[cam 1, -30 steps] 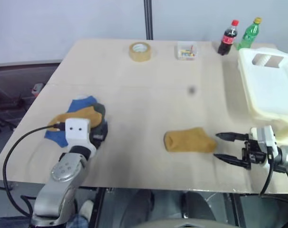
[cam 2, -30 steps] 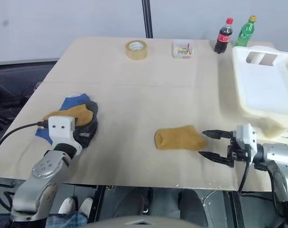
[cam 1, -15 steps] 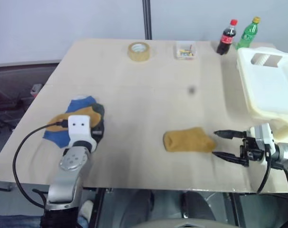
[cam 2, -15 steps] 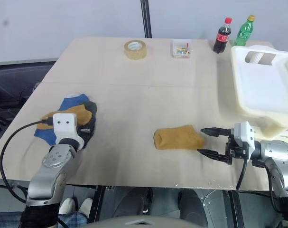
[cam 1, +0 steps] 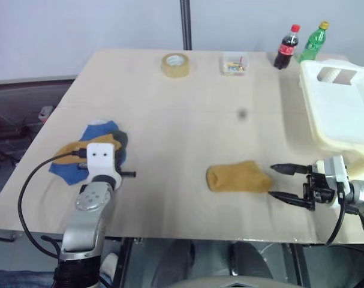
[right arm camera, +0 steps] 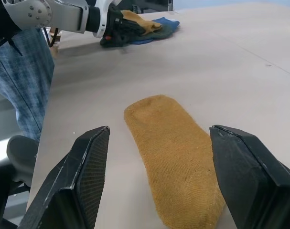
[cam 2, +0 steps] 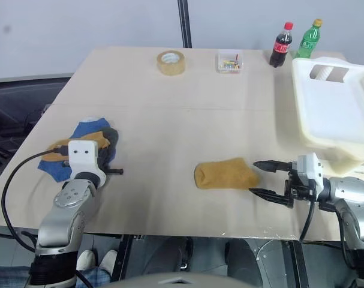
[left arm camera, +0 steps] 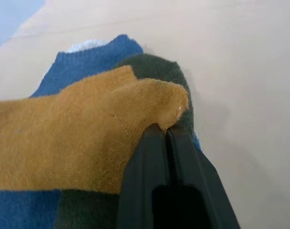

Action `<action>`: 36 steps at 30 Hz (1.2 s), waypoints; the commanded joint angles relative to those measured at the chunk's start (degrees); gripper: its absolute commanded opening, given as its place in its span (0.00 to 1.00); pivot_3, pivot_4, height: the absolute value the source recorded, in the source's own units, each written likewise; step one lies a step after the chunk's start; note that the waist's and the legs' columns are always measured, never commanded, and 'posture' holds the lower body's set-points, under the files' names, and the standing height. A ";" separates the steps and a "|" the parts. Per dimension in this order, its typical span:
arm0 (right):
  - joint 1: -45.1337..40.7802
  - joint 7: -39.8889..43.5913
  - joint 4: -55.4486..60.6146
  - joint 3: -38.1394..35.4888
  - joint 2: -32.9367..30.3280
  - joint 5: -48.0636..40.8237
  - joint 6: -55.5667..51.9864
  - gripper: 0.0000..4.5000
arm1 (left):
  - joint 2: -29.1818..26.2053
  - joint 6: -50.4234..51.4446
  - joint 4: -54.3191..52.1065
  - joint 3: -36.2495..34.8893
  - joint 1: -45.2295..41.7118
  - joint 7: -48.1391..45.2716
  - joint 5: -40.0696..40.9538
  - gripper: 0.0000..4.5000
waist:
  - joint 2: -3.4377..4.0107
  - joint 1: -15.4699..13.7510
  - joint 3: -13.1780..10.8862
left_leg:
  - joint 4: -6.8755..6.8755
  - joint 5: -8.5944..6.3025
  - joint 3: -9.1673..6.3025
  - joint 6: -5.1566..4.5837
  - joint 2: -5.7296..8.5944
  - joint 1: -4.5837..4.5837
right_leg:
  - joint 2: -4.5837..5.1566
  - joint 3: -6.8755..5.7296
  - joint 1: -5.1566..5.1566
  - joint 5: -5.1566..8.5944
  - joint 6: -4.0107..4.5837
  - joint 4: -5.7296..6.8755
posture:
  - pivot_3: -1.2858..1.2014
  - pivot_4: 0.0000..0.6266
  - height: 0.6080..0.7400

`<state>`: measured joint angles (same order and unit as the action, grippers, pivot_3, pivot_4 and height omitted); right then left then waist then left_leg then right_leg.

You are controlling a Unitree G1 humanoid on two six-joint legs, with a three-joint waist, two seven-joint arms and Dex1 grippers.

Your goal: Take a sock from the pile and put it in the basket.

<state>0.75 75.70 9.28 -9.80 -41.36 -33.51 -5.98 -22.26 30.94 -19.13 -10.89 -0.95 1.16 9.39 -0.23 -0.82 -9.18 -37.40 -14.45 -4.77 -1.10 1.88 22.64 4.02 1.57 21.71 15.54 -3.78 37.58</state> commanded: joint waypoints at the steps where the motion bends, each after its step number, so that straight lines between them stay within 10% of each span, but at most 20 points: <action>1: -0.29 -0.06 1.63 -0.70 -0.03 -0.66 0.73 0.77 | 0.02 -0.85 -4.48 -2.06 -0.82 -0.15 -0.80 0.01 | 0.00 0.00 0.00 | 0.00 0.00 0.00 0.00 0.00 0.00 | 0.00 0.00 0.00 0.00 0.00 0.00 | 0.52 0.24 0.99; 15: 0.07 -1.64 2.38 -0.61 0.61 -0.04 1.10 0.77 | 4.63 14.03 -11.94 5.80 -10.05 -2.27 1.52 0.01 | -0.03 0.23 -0.02 | -0.03 0.01 0.01 0.01 0.05 0.00 | -0.09 -0.01 0.00 0.00 -0.01 0.08 | 0.52 0.24 0.99; 36: 2.43 -3.26 4.08 -0.58 0.76 -0.31 0.99 0.77 | -0.12 3.81 -8.73 -6.79 -8.40 5.66 -11.87 0.01 | -0.10 -0.04 -0.06 | -0.04 0.01 -0.03 0.02 0.02 -0.02 | -0.07 -0.03 0.00 0.00 0.00 0.09 | 0.52 0.24 0.99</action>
<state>3.15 72.30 11.44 -9.55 -40.64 -33.05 -5.92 -21.50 37.49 -25.20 -15.54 -8.20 5.39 -0.77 -0.33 -0.86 -9.24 -37.44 -14.44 -4.80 -1.08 1.90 22.63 3.95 1.54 21.71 15.54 -3.79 37.67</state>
